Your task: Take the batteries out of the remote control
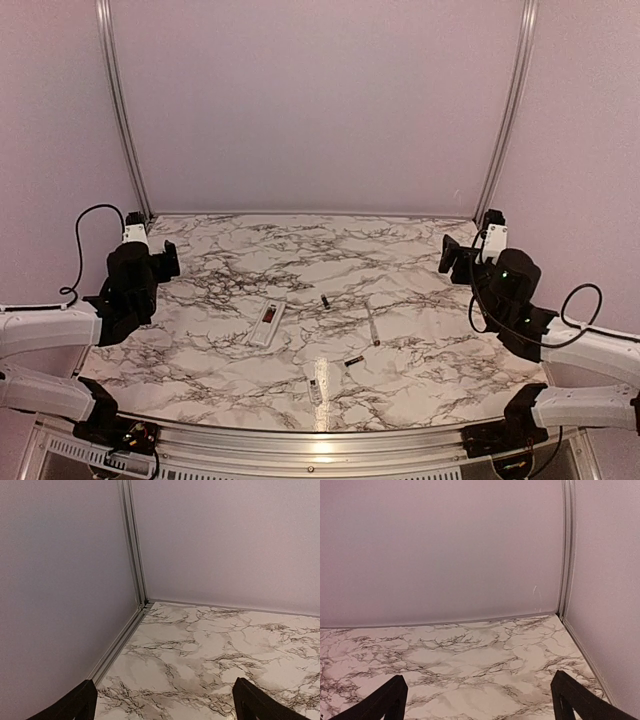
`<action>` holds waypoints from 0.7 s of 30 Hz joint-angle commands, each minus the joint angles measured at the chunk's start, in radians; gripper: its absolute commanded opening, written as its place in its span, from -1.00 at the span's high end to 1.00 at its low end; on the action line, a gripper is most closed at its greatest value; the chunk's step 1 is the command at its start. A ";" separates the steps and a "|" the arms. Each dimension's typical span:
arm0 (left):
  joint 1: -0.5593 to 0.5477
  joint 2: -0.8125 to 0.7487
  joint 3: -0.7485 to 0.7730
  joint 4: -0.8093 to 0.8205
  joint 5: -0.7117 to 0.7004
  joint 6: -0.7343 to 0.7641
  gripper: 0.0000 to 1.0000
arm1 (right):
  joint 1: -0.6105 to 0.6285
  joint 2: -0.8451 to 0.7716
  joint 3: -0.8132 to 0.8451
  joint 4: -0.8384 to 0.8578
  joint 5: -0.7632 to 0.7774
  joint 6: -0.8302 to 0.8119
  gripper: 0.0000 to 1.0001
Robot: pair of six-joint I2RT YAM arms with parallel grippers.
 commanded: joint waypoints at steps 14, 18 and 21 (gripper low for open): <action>0.290 0.265 -0.217 0.725 0.229 0.181 -0.98 | -0.305 0.311 0.059 0.022 0.218 0.008 -0.97; 0.345 0.306 -0.160 0.634 0.317 0.133 -0.98 | -0.407 0.381 0.039 0.072 0.077 -0.009 -0.97; 0.394 0.347 -0.171 0.665 0.391 0.092 -0.98 | -0.441 0.426 -0.013 0.211 -0.039 -0.045 -0.97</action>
